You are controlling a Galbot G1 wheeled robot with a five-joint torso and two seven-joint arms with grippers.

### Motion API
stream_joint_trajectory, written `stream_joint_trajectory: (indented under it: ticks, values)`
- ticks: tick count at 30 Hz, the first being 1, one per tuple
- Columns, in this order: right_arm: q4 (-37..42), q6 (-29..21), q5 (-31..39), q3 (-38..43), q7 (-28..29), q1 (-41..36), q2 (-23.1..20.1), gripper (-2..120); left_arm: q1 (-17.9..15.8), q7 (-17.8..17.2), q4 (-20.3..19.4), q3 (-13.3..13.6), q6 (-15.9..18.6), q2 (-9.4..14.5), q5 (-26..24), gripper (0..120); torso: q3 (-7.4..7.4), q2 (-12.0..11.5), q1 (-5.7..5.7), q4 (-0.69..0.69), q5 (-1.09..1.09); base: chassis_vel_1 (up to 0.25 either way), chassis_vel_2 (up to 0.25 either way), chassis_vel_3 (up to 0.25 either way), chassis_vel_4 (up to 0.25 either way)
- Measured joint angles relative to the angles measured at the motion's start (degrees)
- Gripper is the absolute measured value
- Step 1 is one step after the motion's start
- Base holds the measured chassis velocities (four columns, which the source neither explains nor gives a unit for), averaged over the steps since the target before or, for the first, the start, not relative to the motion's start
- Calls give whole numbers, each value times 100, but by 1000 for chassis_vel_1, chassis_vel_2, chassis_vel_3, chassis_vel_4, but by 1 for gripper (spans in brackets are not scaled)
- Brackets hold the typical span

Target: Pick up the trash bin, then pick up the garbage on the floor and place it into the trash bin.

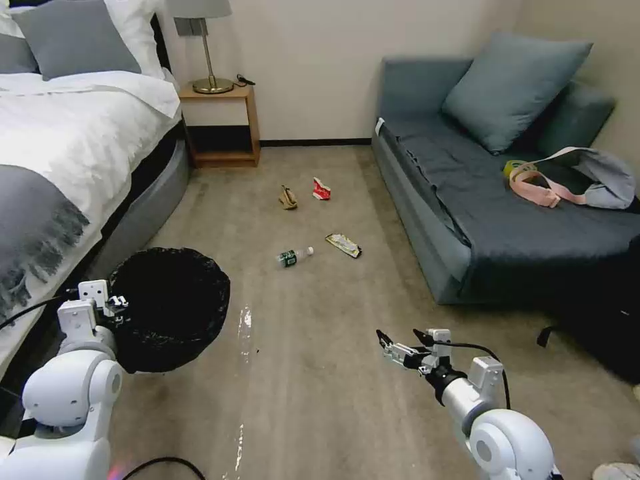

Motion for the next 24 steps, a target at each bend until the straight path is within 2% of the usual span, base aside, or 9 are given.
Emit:
stream_joint_trajectory:
  ticks: [13,24]
  values:
    - [-235,139,-114,-90,-115,104,-2,100,-15,57,168,2,0,-54,115,4,0,0,0,0,0,-66,62,63,-63]
    - [-441,179,-186,-133,-133,185,31,100,-119,106,333,16,0,-39,151,4,0,0,0,0,0,-99,102,117,-107]
